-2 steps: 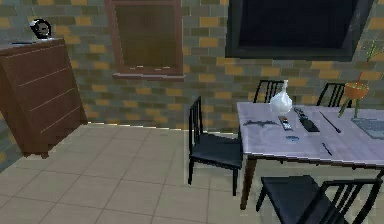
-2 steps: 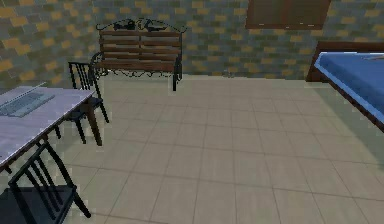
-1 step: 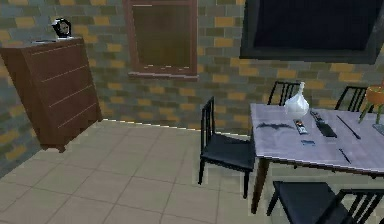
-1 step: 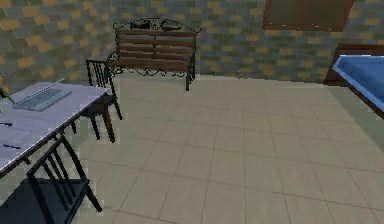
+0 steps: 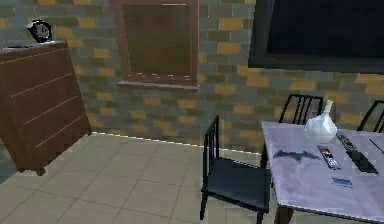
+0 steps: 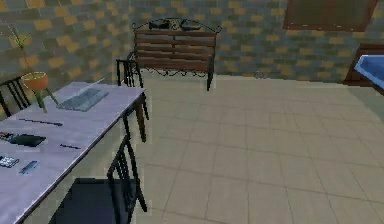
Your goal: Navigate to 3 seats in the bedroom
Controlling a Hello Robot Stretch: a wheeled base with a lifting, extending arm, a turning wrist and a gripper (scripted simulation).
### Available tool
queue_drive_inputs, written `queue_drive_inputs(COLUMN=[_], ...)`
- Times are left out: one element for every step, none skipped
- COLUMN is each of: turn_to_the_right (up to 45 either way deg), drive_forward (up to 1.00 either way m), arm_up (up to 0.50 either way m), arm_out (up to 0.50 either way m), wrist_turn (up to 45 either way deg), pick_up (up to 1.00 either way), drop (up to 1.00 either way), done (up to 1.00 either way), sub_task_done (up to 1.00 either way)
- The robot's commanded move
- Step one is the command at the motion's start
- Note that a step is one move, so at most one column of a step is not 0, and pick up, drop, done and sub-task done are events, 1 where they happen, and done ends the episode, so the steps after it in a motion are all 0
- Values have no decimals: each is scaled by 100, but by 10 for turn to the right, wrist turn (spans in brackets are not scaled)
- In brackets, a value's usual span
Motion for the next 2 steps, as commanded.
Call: queue_drive_inputs(turn_to_the_right=[150, 0], drive_forward=[0, 0], arm_up=[0, 0], arm_out=[0, 0], wrist_turn=[0, 0], pick_up=[0, 0], drop=[0, 0], done=[0, 0], sub_task_done=[0, 100])
